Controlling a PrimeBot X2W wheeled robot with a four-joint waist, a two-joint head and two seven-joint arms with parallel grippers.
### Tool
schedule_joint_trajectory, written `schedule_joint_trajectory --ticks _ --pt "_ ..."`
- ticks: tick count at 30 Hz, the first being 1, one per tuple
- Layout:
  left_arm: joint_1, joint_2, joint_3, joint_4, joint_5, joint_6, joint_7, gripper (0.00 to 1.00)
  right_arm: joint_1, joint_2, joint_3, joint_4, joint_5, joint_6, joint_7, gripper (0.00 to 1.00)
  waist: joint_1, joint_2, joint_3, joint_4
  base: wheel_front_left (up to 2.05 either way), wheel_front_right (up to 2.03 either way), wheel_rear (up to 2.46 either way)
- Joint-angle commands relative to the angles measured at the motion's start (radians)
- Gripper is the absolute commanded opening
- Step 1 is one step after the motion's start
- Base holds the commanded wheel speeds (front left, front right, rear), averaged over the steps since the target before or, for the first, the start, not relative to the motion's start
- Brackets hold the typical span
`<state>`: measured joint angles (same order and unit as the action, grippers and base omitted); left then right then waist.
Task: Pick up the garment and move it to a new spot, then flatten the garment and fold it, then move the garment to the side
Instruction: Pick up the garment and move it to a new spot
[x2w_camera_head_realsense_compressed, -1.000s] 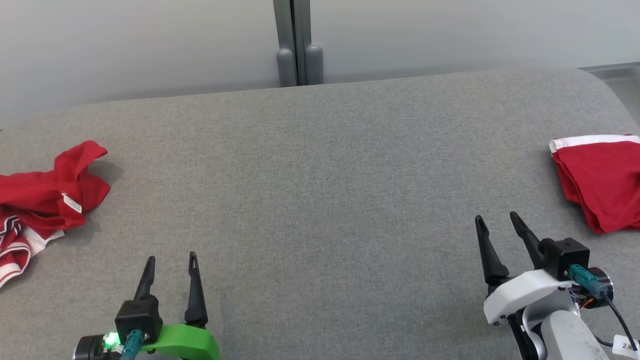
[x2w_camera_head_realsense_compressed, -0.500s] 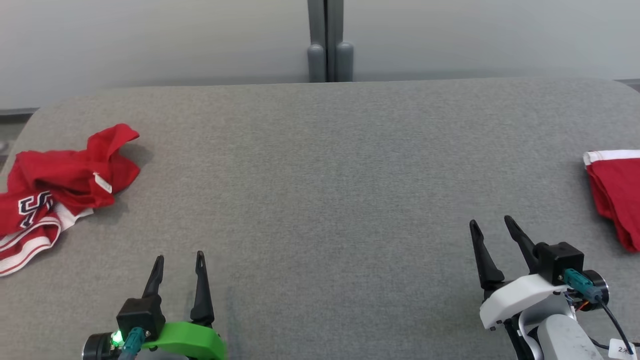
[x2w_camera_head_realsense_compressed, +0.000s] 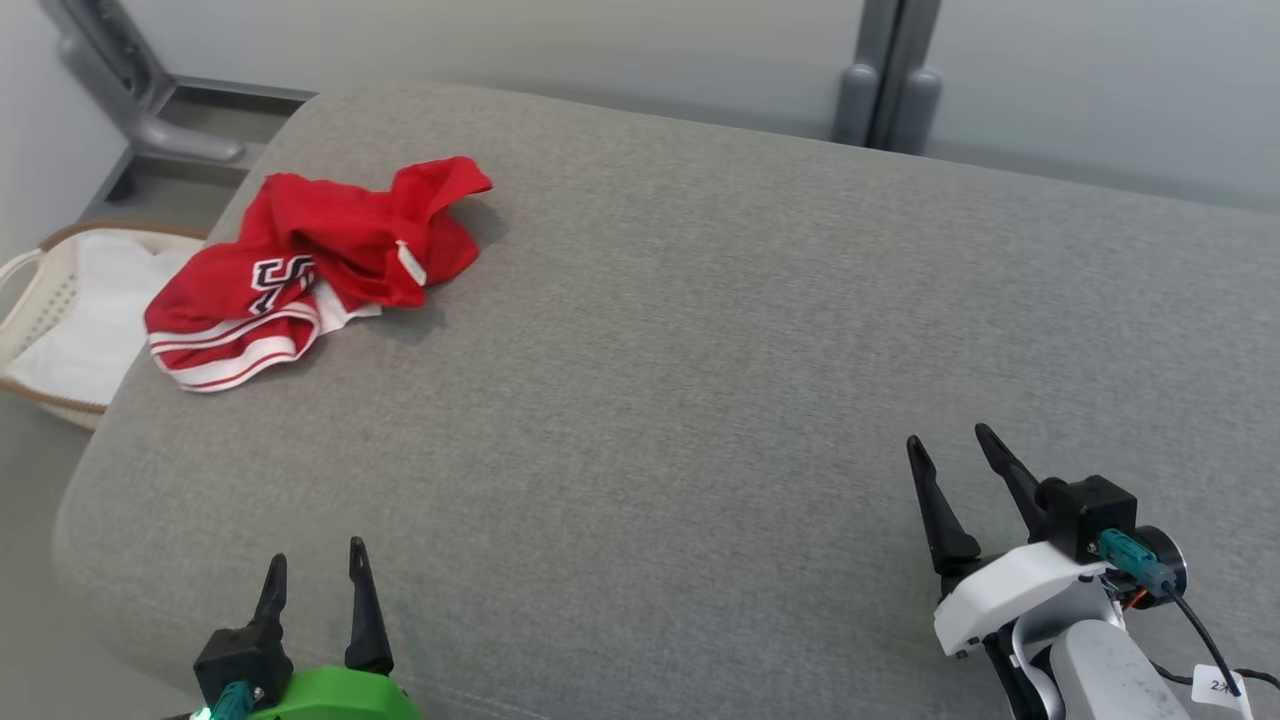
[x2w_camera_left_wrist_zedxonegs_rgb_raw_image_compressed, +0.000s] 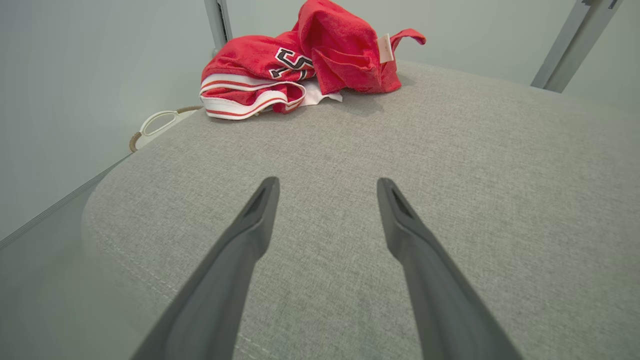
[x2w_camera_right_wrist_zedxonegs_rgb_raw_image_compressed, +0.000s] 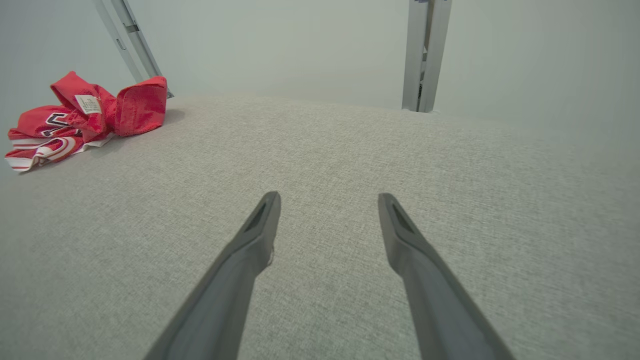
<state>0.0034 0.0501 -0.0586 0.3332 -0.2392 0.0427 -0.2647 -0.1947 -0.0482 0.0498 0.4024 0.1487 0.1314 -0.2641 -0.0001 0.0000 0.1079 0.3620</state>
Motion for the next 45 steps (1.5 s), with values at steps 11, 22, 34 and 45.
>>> schedule_joint_trajectory --ticks 11,22,34,45 --pt "0.028 0.002 0.053 0.013 -0.074 0.004 0.001 1.00 -0.006 -0.006 0.031 0.014 0.022 -0.002 0.000 1.00 0.0001 0.0000 0.019 0.181 0.00 0.00 0.00" --pt "-0.218 0.001 0.139 0.120 -0.075 -0.100 0.001 1.00 -0.069 -0.006 0.059 -0.014 -0.044 -0.002 0.000 1.00 0.0001 0.0000 0.142 0.083 0.00 0.00 0.00" --pt "-0.574 0.073 0.235 0.316 -0.025 -0.165 0.001 1.00 -0.155 -0.026 0.090 -0.061 -0.067 -0.002 0.000 1.00 0.0001 0.0000 0.289 -0.023 0.00 0.00 0.00" --pt "-0.787 0.189 0.220 0.524 -0.079 -0.174 0.001 1.00 -0.218 -0.042 0.113 -0.108 -0.060 -0.002 0.000 1.00 0.0001 0.0000 0.396 -0.118 0.00 0.00 0.00"
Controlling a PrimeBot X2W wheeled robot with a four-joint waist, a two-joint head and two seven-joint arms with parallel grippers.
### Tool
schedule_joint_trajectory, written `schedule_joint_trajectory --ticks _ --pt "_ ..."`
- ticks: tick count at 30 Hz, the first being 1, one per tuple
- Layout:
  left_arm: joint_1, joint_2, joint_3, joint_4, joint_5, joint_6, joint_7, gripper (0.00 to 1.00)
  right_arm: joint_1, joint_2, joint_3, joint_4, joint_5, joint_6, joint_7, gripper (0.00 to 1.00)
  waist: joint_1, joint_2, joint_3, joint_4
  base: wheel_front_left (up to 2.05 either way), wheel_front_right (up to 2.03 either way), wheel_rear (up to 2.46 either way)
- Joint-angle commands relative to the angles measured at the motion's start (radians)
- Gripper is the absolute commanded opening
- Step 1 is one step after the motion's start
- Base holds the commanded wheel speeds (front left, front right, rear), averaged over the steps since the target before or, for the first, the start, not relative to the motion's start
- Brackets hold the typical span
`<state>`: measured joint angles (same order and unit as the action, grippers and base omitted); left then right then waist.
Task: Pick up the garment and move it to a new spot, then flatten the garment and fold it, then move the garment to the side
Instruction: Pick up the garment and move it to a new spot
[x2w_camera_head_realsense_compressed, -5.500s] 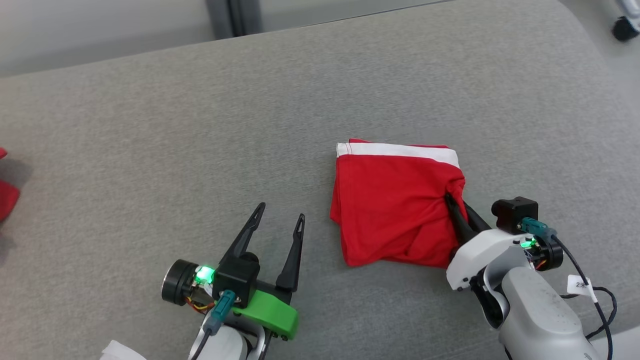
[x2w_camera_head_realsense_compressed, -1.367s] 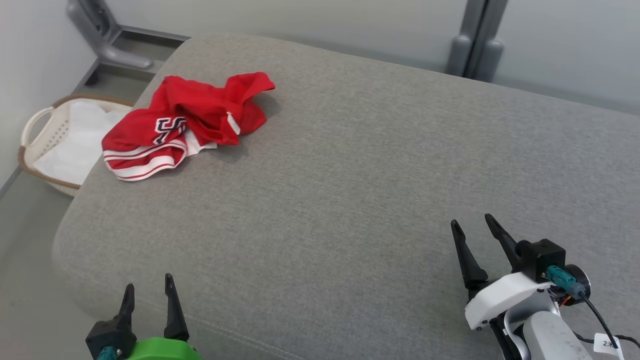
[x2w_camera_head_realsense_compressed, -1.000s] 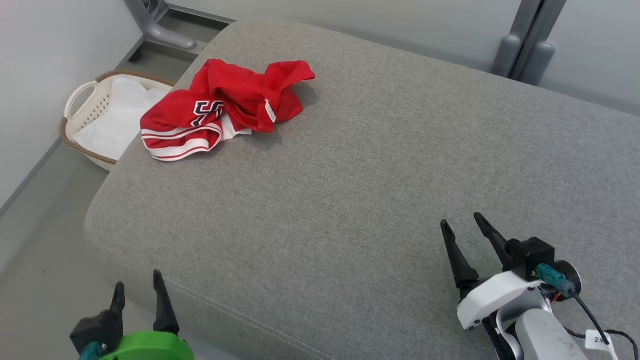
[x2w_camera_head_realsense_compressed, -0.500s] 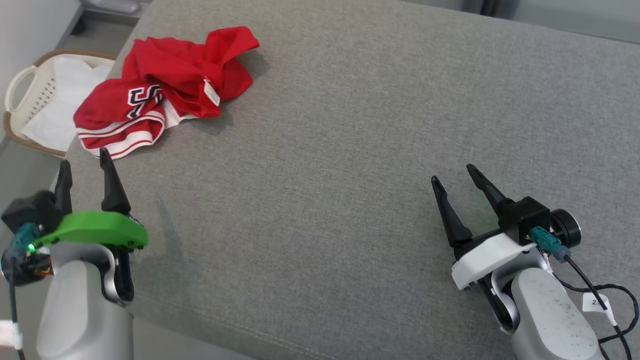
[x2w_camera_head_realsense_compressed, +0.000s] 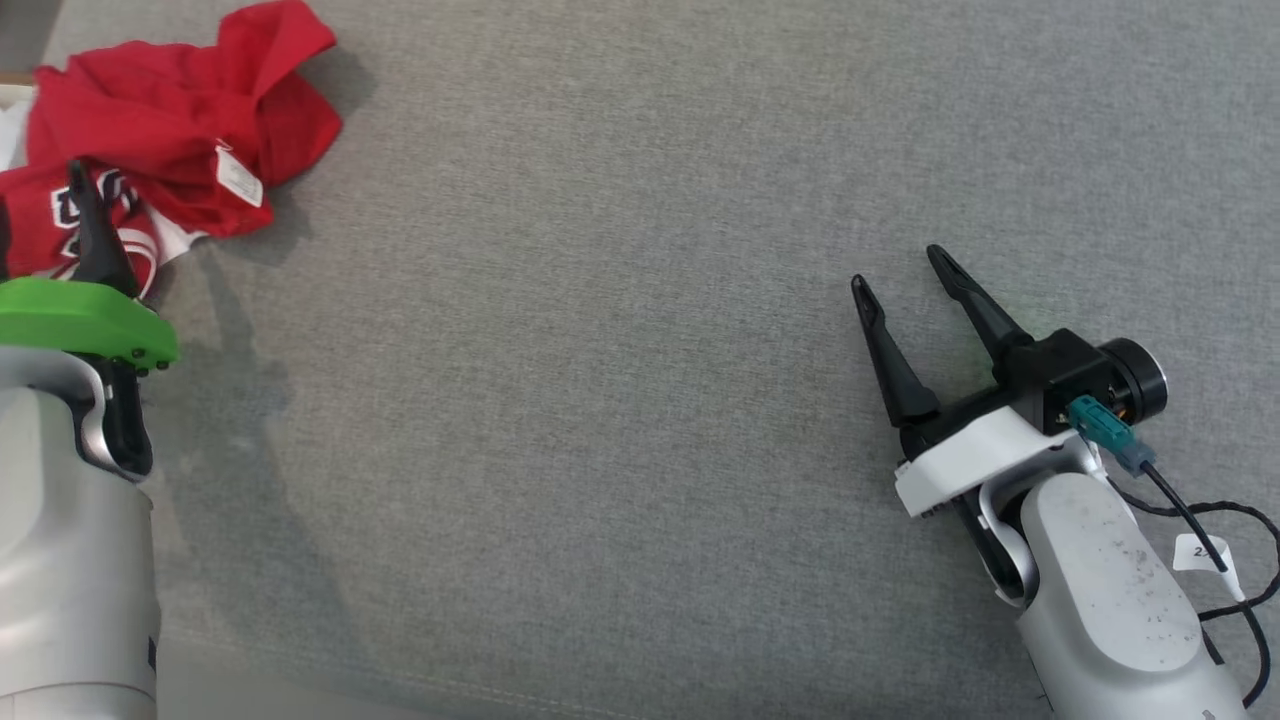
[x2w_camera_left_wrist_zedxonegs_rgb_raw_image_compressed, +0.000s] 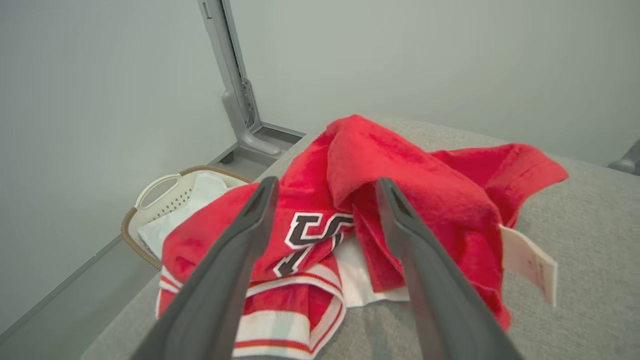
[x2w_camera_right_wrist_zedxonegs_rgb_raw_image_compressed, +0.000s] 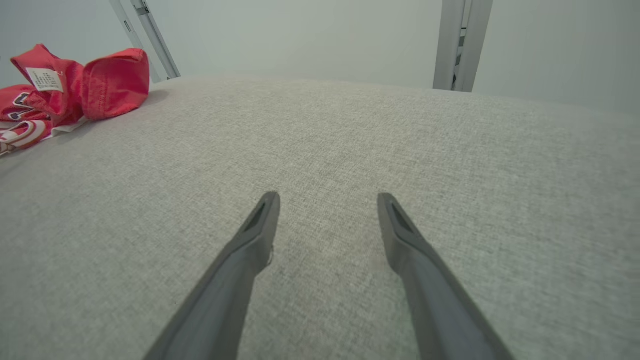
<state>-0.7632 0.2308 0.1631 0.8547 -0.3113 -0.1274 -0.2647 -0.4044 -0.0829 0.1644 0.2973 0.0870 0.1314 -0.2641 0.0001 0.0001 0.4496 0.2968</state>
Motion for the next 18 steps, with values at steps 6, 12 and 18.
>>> schedule_joint_trajectory --ticks 6,12,18 --pt "-0.088 0.078 -0.064 0.095 -0.051 -0.003 0.001 1.00 -0.020 -0.011 0.000 -0.025 0.000 -0.002 0.000 1.00 -0.0001 -0.0001 0.093 -0.091 0.00 0.00 0.00" --pt "-0.126 0.091 -0.104 0.217 -0.134 -0.003 0.052 1.00 -0.016 -0.012 -0.004 -0.027 0.001 -0.002 0.001 1.00 -0.0001 -0.0001 0.106 -0.117 0.00 0.00 0.00" --pt "-0.111 0.099 -0.150 0.289 -0.166 -0.001 0.071 0.00 -0.017 -0.005 -0.016 -0.013 0.004 -0.002 0.001 1.00 -0.0001 -0.0001 0.095 -0.132 0.00 0.00 0.00"
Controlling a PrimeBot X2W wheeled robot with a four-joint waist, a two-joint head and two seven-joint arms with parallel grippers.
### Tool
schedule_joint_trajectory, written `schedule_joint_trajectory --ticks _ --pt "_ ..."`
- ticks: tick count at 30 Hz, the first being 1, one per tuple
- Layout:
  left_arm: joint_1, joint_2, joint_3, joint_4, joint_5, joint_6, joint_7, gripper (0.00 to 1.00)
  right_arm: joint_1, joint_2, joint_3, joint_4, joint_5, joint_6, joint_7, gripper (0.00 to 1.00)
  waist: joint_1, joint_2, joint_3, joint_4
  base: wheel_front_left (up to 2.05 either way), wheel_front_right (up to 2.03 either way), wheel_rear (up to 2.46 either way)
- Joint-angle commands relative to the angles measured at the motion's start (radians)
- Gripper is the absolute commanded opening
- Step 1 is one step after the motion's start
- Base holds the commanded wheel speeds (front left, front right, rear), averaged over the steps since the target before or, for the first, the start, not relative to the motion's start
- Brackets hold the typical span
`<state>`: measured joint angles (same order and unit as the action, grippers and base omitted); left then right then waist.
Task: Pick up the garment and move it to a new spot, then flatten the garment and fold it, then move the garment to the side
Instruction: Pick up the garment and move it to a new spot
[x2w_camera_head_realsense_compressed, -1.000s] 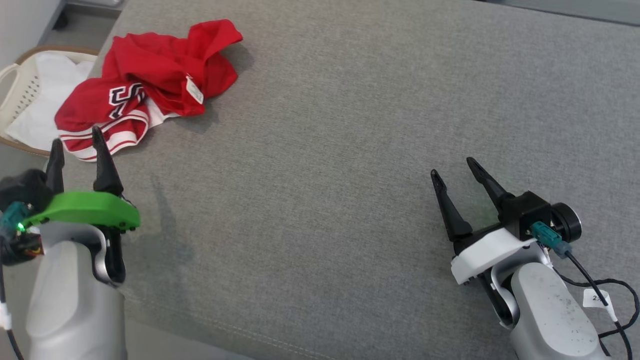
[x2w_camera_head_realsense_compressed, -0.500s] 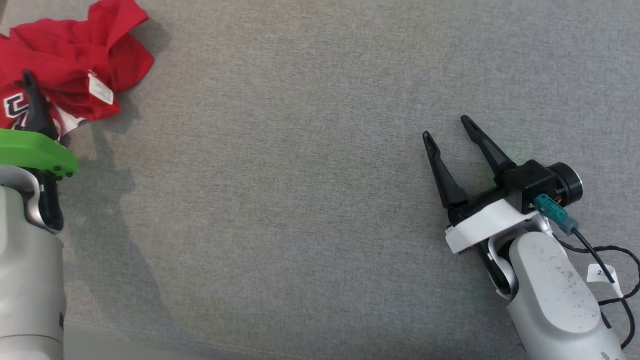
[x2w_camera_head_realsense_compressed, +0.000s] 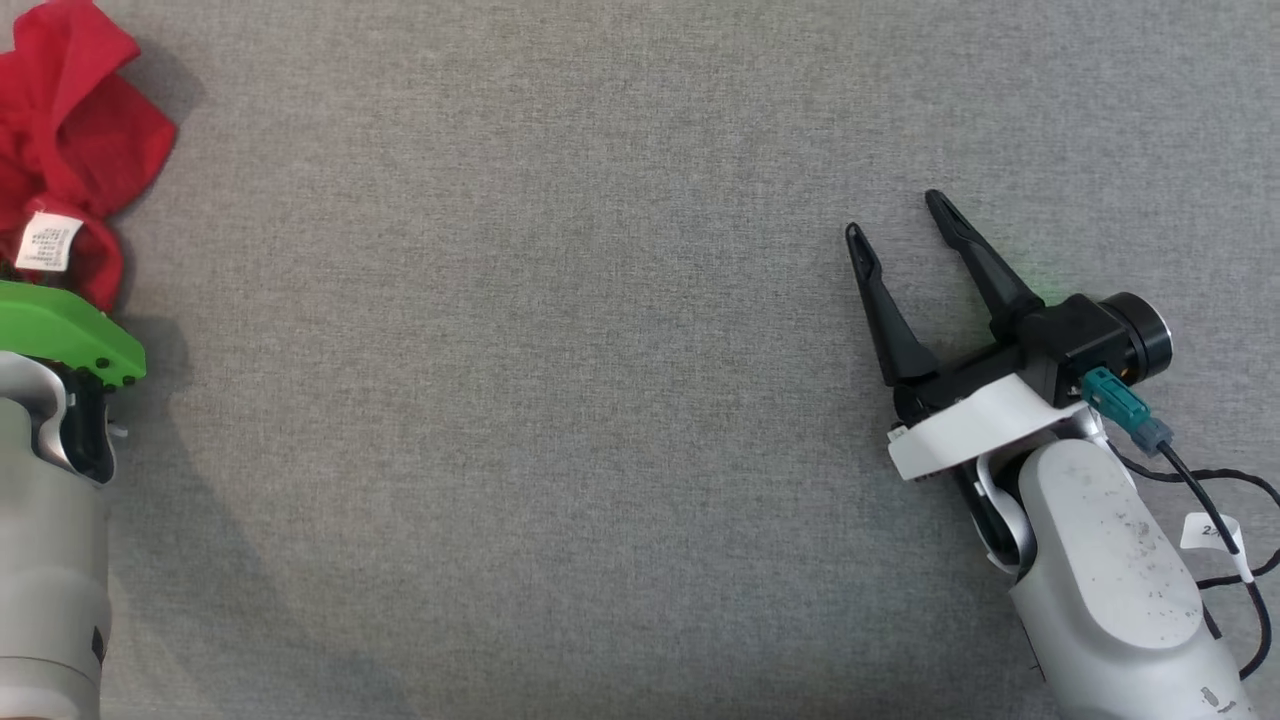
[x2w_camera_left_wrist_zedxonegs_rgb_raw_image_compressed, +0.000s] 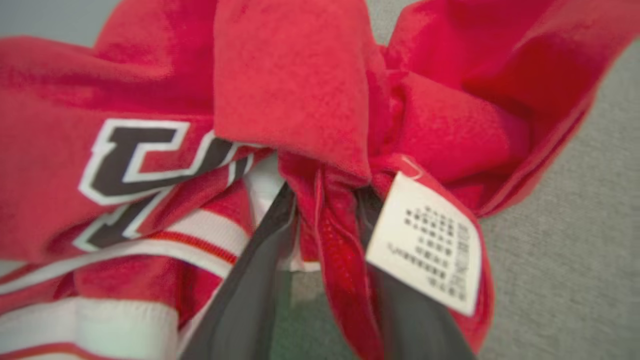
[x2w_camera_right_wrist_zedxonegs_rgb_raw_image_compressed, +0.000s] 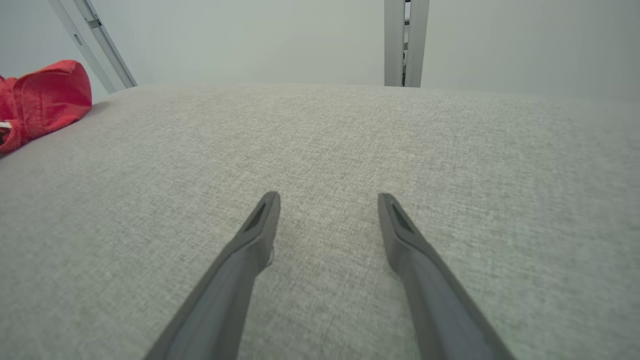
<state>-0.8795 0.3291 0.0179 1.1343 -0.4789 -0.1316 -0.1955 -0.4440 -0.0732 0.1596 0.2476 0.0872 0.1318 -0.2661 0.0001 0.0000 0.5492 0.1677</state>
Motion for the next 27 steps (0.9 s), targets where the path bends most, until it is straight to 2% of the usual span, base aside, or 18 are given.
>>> schedule_joint_trajectory --ticks 1,8,13,21,27 --pt "0.009 0.004 -0.013 0.012 0.000 0.003 -0.008 0.00 0.026 -0.013 -0.013 0.039 0.004 -0.002 0.003 1.00 -0.0001 0.0000 -0.011 -0.004 0.00 0.00 0.00" --pt "-0.027 0.030 -0.072 -0.103 0.016 0.003 -0.069 0.00 0.045 0.004 -0.040 0.043 0.013 -0.002 0.002 1.00 -0.0001 0.0000 -0.073 -0.003 0.00 0.00 0.00" --pt "-0.027 0.040 -0.091 -0.325 0.072 0.003 -0.070 0.00 0.073 0.015 -0.058 0.047 0.028 -0.002 0.002 1.00 -0.0001 0.0000 -0.151 -0.011 0.00 0.00 0.00" --pt "0.002 -0.017 -0.203 -0.606 0.102 0.003 -0.070 0.00 0.131 0.020 -0.059 0.051 0.080 -0.002 0.002 1.00 -0.0001 0.0000 -0.260 -0.078 0.00 0.00 0.00" --pt "0.003 -0.086 -0.336 -0.715 0.065 0.003 -0.070 0.00 0.157 0.020 -0.031 0.055 0.118 -0.002 0.002 1.00 -0.0001 0.0000 -0.303 -0.170 0.00 0.00 0.00"
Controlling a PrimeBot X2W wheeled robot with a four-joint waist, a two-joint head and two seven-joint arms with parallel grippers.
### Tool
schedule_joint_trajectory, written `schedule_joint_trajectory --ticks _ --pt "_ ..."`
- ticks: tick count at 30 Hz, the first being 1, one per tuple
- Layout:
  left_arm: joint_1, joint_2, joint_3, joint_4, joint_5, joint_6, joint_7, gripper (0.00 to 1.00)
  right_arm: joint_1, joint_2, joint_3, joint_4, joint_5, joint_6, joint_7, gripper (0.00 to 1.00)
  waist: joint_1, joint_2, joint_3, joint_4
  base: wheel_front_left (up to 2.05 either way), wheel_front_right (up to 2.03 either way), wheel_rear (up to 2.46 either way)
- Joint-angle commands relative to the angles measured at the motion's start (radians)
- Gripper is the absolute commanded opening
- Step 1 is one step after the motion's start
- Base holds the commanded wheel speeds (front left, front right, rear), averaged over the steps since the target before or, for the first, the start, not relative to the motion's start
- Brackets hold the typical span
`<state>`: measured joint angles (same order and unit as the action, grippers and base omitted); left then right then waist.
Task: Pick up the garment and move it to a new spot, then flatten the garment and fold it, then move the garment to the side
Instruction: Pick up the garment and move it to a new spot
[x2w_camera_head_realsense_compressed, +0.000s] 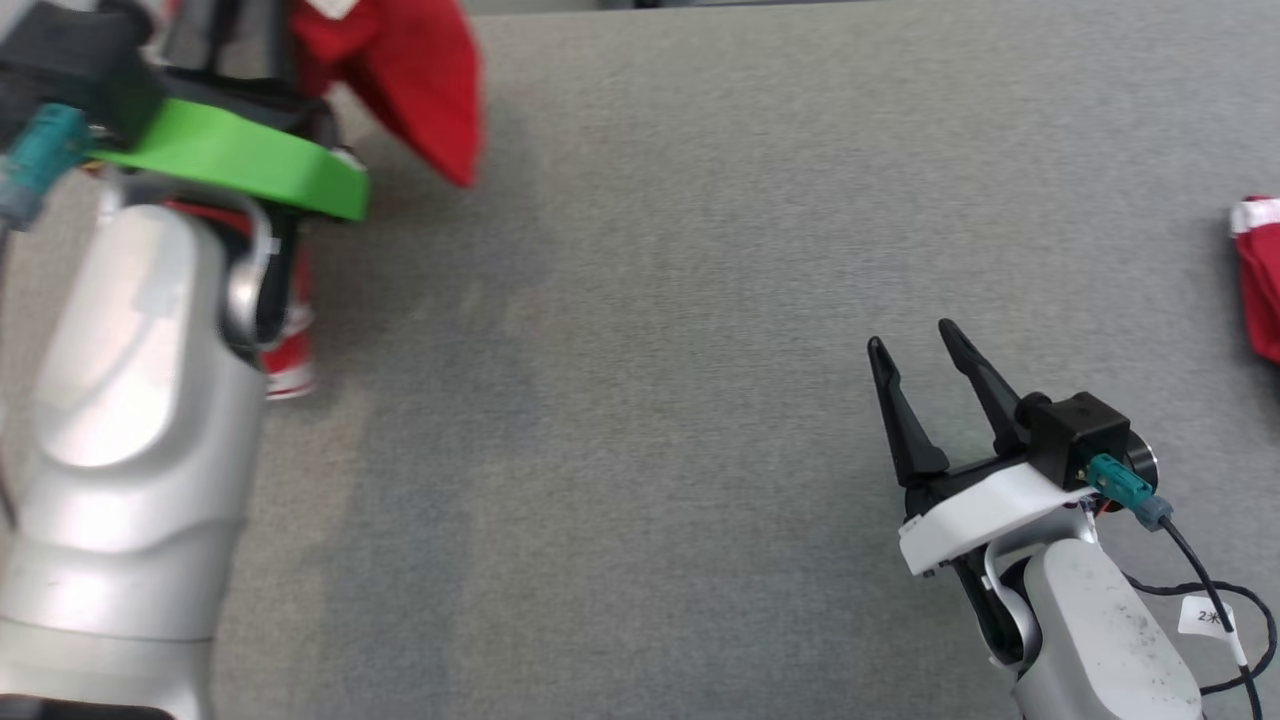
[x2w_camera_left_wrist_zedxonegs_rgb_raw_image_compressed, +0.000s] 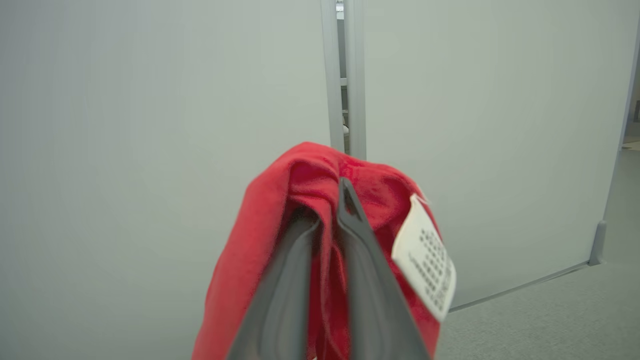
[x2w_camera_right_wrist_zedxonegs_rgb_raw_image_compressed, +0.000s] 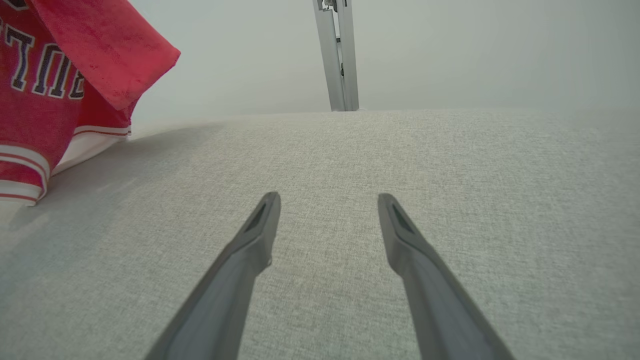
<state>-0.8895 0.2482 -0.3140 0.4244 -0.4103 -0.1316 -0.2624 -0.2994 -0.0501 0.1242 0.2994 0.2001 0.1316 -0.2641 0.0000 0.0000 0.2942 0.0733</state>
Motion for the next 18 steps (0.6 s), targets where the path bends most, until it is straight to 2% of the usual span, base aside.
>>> schedule_joint_trajectory --ticks 1,9,13,14,16,18 --pt "0.015 -0.028 -0.030 -0.019 -0.010 0.003 -0.003 0.00 0.016 -0.003 0.008 0.001 0.010 -0.002 0.000 1.00 0.0000 0.0000 -0.052 -0.095 0.00 0.00 0.00" --pt "0.013 -0.151 -0.200 0.002 -0.063 0.003 -0.003 0.00 0.026 -0.003 0.052 -0.005 0.047 -0.002 0.000 1.00 0.0000 0.0000 -0.049 -0.247 0.00 0.00 0.00" --pt "0.048 -0.181 -0.246 0.034 -0.067 0.003 -0.003 0.00 0.030 -0.002 0.068 -0.002 0.048 -0.002 0.000 1.00 0.0000 0.0000 -0.051 -0.286 0.00 0.00 0.00" --pt "0.060 -0.183 -0.257 0.050 -0.065 0.003 -0.003 0.21 0.033 -0.003 0.070 -0.001 0.047 -0.002 0.000 1.00 0.0000 0.0000 -0.052 -0.290 0.00 0.00 0.00" --pt "0.083 -0.187 -0.257 0.082 -0.067 0.003 -0.003 1.00 0.038 -0.003 0.069 0.001 0.044 -0.002 0.000 1.00 0.0000 0.0000 -0.056 -0.293 0.00 0.00 0.00" --pt "0.139 -0.192 -0.237 0.122 -0.056 0.010 -0.003 1.00 0.043 -0.002 0.057 0.004 0.038 -0.002 0.000 1.00 0.0000 0.0000 -0.066 -0.280 0.00 0.00 0.00"
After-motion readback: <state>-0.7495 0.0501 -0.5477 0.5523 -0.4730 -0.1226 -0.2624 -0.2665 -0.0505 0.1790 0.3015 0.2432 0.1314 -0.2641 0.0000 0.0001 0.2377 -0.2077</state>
